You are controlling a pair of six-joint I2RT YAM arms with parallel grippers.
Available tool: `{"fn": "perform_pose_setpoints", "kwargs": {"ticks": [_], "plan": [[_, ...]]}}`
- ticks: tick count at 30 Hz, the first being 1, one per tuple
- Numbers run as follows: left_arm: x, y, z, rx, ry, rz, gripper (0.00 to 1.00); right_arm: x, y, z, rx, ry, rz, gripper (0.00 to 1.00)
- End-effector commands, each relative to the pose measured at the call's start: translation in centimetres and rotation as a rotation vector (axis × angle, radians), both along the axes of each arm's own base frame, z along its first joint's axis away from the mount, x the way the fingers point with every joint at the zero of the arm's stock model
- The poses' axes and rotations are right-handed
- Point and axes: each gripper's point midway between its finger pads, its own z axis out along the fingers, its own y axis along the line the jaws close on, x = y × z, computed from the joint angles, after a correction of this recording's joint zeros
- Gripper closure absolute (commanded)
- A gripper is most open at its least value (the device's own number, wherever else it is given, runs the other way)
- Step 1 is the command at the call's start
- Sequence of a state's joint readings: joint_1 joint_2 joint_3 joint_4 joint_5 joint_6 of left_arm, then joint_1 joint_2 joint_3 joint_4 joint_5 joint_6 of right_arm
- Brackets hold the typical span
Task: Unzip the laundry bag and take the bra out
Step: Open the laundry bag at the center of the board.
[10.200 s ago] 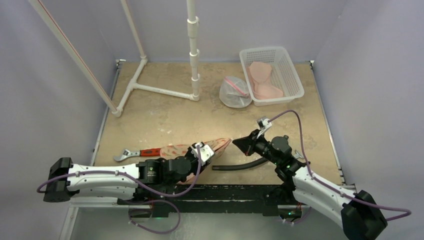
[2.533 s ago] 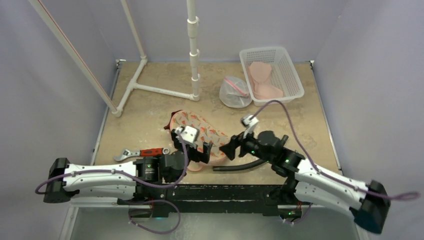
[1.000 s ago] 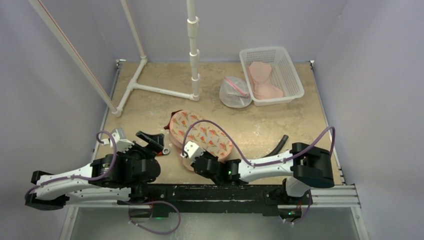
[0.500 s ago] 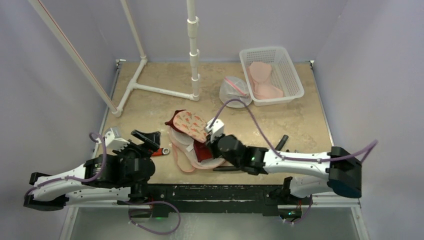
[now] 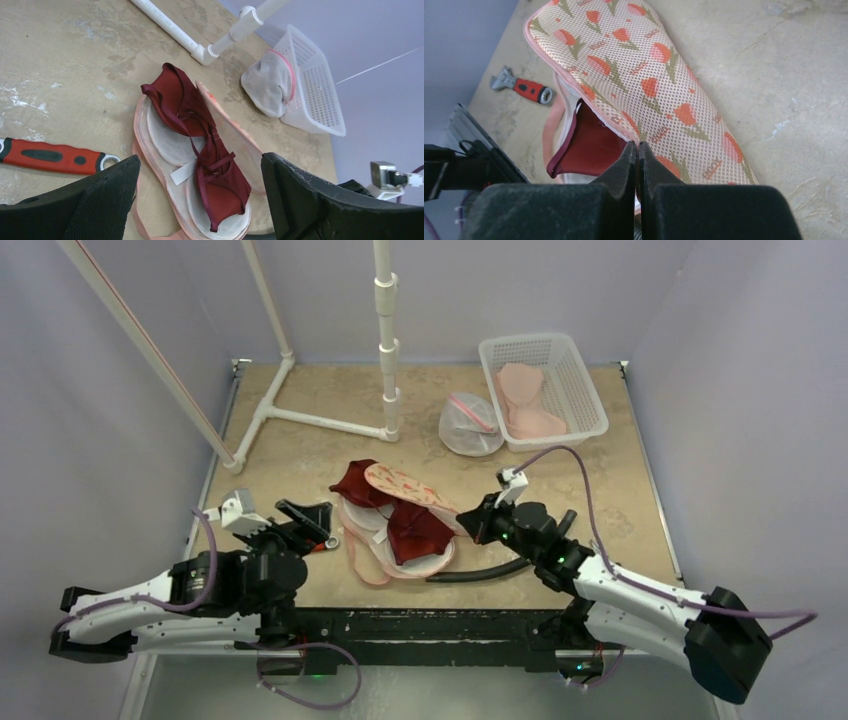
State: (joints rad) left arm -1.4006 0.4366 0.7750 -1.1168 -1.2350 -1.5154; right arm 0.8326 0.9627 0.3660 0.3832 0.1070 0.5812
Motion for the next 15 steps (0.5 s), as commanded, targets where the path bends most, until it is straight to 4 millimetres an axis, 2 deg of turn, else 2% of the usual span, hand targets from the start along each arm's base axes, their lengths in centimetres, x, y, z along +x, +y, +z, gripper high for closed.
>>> {"fn": "perform_pose_setpoints", "kwargs": {"ticks": [1,6,11,15], "plan": [[0.3,-2.5,-0.2,0.074,-0.016,-0.054,0.11,0.2,-0.8,2.5,0.186,-0.008,-0.028,1.0],[0.4,-6.2,-2.2,0.137,0.005,-0.117,0.08,1.7,-1.5,2.1,0.192,0.014,-0.071,1.0],[1.0,-9.8,-2.7,0.176,-0.001,-0.153,0.06,3.7,-2.2,1.4,0.173,0.044,-0.124,0.99],[2.2,-13.2,-5.2,0.207,0.066,-0.213,0.07,4.8,-3.0,1.3,0.145,0.028,-0.168,0.7]]}}
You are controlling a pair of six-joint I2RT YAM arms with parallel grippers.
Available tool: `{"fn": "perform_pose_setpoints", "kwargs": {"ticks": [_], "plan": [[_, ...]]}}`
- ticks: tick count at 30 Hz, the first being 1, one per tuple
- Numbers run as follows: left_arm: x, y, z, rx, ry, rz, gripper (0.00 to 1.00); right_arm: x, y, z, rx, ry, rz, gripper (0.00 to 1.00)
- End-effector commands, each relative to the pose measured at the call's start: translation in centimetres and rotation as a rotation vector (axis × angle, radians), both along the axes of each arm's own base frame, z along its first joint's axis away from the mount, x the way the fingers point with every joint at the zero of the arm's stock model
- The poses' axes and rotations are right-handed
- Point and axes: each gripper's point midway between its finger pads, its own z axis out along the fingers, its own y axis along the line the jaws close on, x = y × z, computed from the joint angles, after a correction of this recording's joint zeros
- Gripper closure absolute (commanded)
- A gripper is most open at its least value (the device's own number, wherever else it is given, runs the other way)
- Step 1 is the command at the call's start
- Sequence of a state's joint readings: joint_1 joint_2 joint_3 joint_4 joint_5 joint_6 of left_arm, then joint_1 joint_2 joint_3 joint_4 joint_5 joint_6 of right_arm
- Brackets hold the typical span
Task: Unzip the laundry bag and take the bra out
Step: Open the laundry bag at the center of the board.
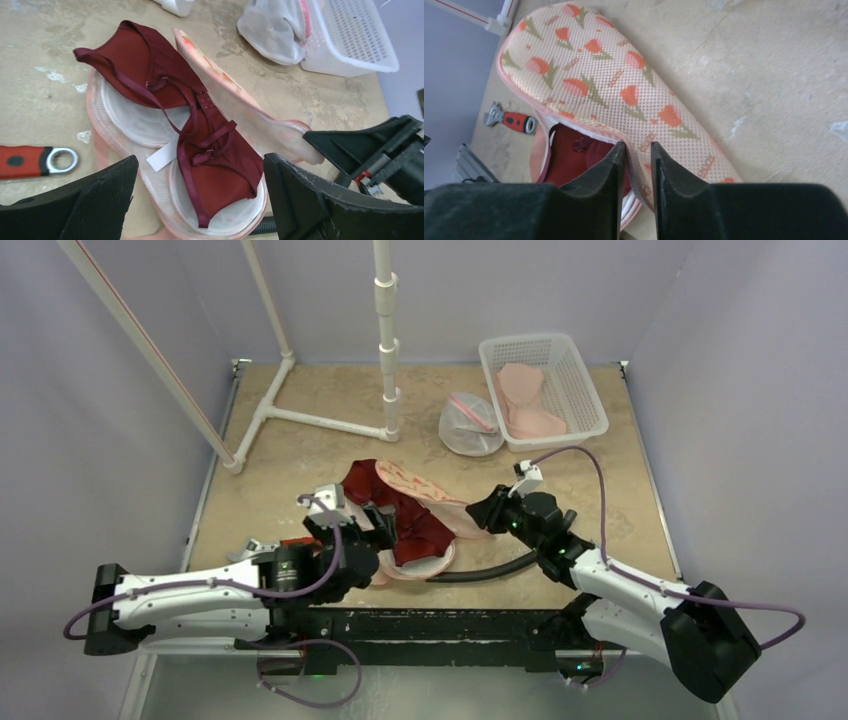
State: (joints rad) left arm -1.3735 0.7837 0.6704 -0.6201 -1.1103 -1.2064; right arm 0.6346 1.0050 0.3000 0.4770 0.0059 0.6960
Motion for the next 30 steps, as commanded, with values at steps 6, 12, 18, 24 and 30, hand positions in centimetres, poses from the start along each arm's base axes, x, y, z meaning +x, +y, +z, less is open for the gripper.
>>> {"fn": "perform_pose_setpoints", "kwargs": {"ticks": [6,12,18,24,30], "plan": [[3.6,-3.6,-1.1,-0.068,0.072,-0.052,0.07,2.7,-1.4,4.0,-0.004,-0.108,-0.092,0.54],[5.6,-2.2,-2.6,-0.14,0.131,-0.04,0.07,3.2,-1.9,4.4,-0.039,-0.135,-0.098,0.52],[6.3,-2.7,-6.5,-0.205,0.238,-0.059,0.11,4.8,-2.9,4.1,-0.053,-0.128,-0.191,0.5],[5.9,-1.3,-8.2,-0.191,0.26,-0.017,0.14,4.2,-4.9,5.3,-0.082,-0.187,-0.248,0.44],[5.3,-0.1,-8.2,-0.179,0.254,0.002,0.14,4.4,-5.9,5.2,-0.153,-0.159,-0.281,0.17]]}}
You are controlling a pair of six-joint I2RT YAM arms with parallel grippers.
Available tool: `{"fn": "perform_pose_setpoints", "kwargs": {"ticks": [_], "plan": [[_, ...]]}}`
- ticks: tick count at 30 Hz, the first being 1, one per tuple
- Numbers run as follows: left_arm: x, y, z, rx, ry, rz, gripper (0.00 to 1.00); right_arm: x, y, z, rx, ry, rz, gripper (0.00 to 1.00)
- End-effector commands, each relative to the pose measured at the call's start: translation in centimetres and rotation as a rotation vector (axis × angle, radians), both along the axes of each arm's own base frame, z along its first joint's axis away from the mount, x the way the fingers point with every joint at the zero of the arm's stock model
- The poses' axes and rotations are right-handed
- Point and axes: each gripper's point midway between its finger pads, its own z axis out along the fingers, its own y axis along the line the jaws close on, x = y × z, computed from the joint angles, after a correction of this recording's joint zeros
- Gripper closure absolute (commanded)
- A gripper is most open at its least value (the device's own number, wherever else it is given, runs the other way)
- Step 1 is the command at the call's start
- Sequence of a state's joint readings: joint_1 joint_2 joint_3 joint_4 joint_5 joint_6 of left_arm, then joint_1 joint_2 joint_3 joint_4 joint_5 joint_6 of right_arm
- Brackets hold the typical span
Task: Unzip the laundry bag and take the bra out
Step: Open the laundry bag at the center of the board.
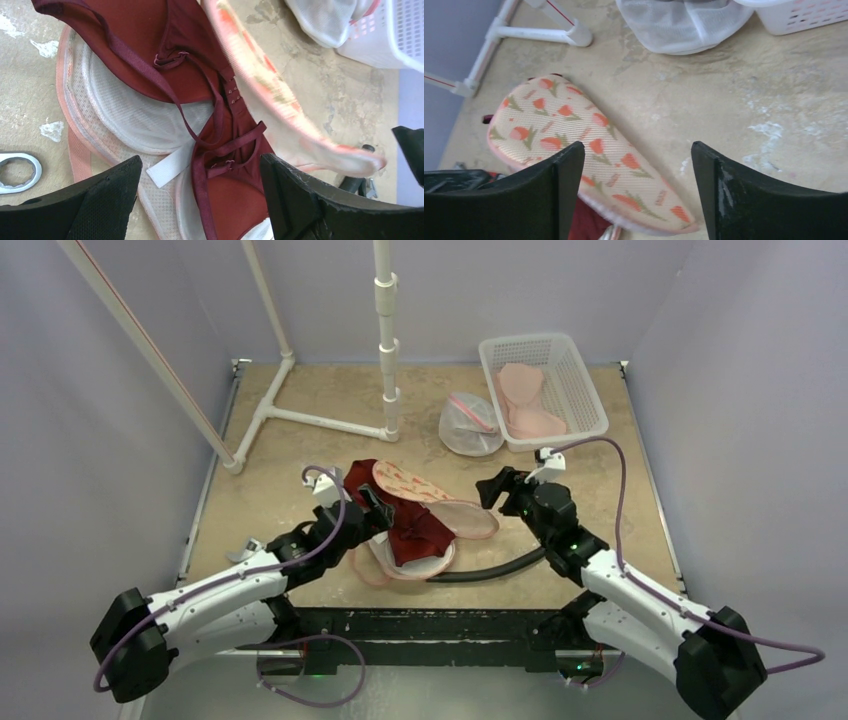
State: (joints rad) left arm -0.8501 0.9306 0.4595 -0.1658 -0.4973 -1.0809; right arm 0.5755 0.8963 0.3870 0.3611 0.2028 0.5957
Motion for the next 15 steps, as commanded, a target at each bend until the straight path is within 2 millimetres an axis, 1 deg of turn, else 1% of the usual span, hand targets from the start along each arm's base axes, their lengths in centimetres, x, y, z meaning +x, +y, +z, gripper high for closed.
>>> {"fn": "perform_pose_setpoints", "kwargs": {"ticks": [1,2,5,8,11,12,14,15], "plan": [[-0.1,0.9,0.8,-0.028,-0.026,0.032,0.14,0.7,-1.8,1.5,-0.057,-0.03,-0.083,0.14],[-0.1,1.3,1.0,-0.019,-0.028,0.044,0.14,0.6,-1.8,2.3,-0.039,-0.055,-0.083,0.03],[-0.2,2.1,1.6,-0.001,-0.039,0.063,0.14,-0.1,-1.7,5.2,0.017,-0.136,-0.059,0.02],[-0.3,2.5,2.4,-0.003,-0.057,0.069,0.14,-0.8,-0.5,7.5,0.052,-0.187,0.016,0.02],[-0.4,2.7,3.4,-0.015,-0.08,0.064,0.12,-1.7,1.8,8.8,0.067,-0.223,0.114,0.02],[-0.4,2.7,3.5,-0.019,-0.085,0.062,0.11,-2.1,2.7,9.0,0.065,-0.229,0.141,0.02],[-0.5,2.7,3.7,-0.025,-0.092,0.057,0.09,-2.7,5.2,8.7,0.045,-0.237,0.2,0.02],[-0.5,2.6,3.8,-0.029,-0.096,0.054,0.08,-3.2,6.4,8.2,0.044,-0.225,0.224,0.02]]}}
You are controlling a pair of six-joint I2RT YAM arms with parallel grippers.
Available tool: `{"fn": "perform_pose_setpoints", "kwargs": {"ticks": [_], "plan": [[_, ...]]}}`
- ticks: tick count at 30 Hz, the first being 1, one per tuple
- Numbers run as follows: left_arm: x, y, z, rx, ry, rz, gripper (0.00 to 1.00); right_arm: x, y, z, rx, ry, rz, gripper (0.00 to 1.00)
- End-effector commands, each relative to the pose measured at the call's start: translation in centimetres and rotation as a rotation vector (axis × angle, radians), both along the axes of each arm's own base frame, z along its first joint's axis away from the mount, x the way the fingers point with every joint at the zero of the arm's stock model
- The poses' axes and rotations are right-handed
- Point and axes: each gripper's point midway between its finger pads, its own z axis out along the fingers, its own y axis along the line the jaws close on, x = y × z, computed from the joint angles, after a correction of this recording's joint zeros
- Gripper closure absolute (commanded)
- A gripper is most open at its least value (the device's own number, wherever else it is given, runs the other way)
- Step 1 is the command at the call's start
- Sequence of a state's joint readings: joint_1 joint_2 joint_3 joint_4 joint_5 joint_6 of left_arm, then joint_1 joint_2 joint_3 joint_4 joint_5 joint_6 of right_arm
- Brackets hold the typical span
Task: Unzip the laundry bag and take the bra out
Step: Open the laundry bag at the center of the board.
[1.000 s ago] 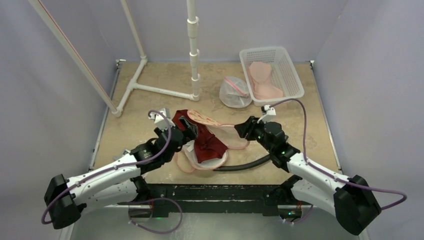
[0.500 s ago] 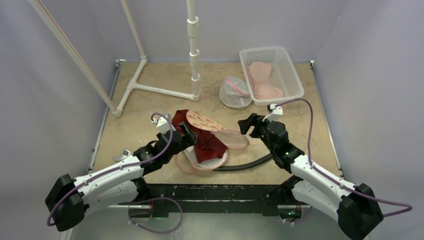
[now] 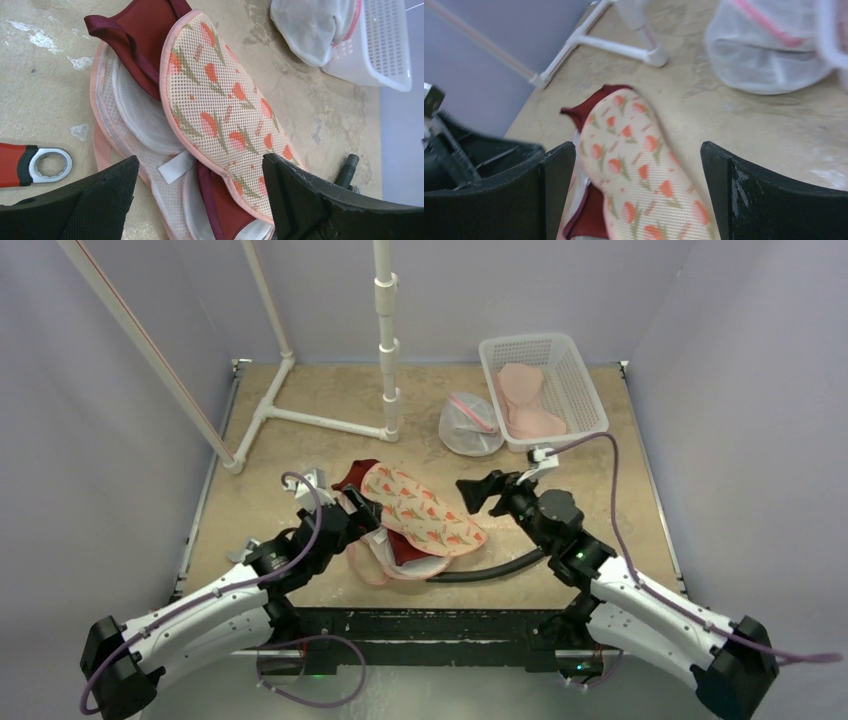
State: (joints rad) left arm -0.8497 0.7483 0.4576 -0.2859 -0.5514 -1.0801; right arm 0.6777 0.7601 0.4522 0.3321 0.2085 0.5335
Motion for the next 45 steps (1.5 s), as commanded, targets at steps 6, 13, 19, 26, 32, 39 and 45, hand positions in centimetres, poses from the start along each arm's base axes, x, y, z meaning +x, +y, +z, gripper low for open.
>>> {"fn": "perform_pose_setpoints", "kwargs": {"ticks": [6,13,19,26,32,39,45], "plan": [[0.6,-0.6,1.2,-0.013,-0.042,-0.023,0.07,-2.1,8.6,-1.6,-0.006,0.011,0.293,0.02],[1.0,-2.4,-1.2,-0.051,0.01,-0.037,0.09,-2.1,10.5,-3.5,-0.064,0.032,0.37,0.12],[1.0,-1.4,-0.9,-0.043,0.021,0.015,0.11,-4.9,12.7,-4.5,-0.39,-0.091,0.386,0.16],[-0.3,2.3,0.7,-0.054,-0.001,0.124,0.13,-5.3,11.7,-7.2,-0.57,-0.043,0.309,0.3],[-0.8,3.0,0.3,-0.042,0.007,0.131,0.13,-6.4,8.4,-9.7,-0.611,0.106,0.217,0.2],[-1.0,2.0,-1.1,-0.064,0.038,0.099,0.12,-8.3,7.8,-10.8,-0.614,0.195,0.222,0.15],[0.6,-1.1,-0.1,-0.187,-0.023,0.05,0.14,-9.1,8.4,-11.6,-0.51,0.269,0.204,0.16]]}}
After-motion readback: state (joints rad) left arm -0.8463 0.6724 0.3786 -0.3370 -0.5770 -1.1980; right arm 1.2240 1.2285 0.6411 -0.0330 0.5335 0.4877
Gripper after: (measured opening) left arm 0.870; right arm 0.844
